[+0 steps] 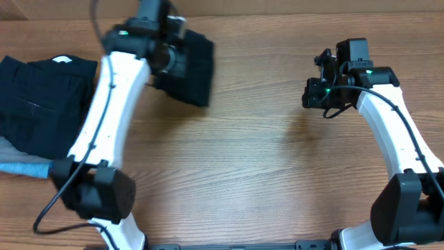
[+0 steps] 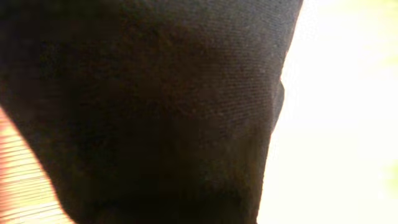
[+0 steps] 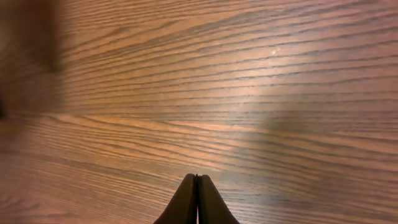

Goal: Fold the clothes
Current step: 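Carry the folded shirt left with the left gripper onto the clothes stack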

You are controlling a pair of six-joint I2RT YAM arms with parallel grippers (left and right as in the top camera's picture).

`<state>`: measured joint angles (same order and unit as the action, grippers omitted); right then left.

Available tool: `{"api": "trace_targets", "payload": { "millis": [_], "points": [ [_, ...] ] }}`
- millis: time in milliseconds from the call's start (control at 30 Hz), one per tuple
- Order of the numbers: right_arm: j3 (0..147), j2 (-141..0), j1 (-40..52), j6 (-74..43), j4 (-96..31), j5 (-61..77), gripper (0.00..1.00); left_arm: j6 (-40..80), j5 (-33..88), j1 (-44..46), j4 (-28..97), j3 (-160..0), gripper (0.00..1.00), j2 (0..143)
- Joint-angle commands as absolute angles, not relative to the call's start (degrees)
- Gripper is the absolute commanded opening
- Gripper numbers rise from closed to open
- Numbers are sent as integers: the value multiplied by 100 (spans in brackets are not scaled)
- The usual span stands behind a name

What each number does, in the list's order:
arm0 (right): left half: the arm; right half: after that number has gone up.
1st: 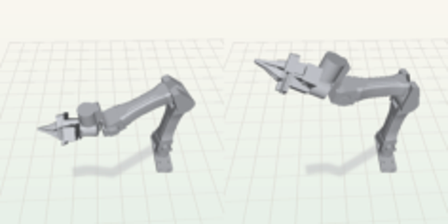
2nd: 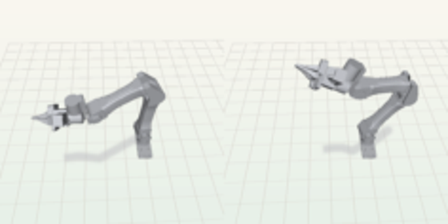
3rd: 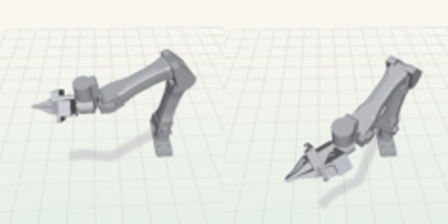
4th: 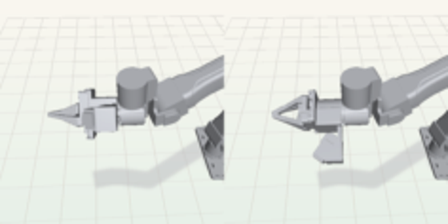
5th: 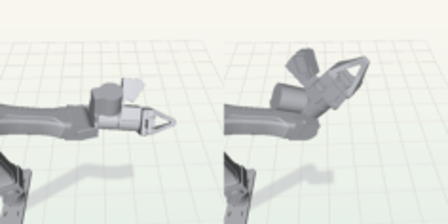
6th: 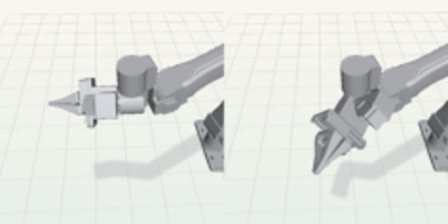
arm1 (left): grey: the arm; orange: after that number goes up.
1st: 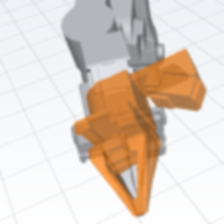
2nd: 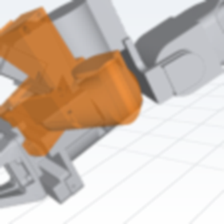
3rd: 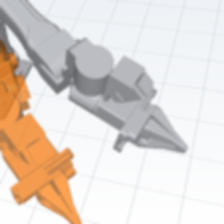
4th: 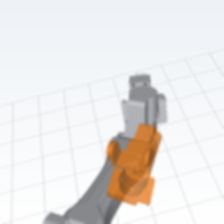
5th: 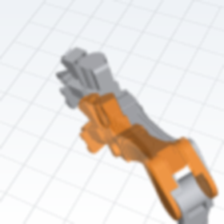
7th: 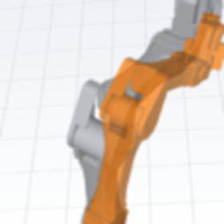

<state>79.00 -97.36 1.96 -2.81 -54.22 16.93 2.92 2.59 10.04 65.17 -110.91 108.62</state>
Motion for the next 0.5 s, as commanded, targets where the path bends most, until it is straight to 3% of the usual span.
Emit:
{"api": "trace_targets", "payload": {
  "millis": [0, 200, 300, 467],
  "points": [
    [7953, -9710, 163, -305, -5369, 1649, 4, -397, -1315, 386, 6569, -11253, 4, 10213],
    [7948, -9714, 163, -305, -5188, 1651, 4, -2716, -5063, -222, 5586, -11262, 4, 9623],
    [7948, -9714, 163, -305, -5194, 1649, 4, -4324, -5459, -506, 4558, -11262, 4, 9627],
    [7948, -9714, 163, -305, -5043, 1649, 4, -5568, -5022, -1553, 3216, -11262, 4, 9625]
  ]
}}
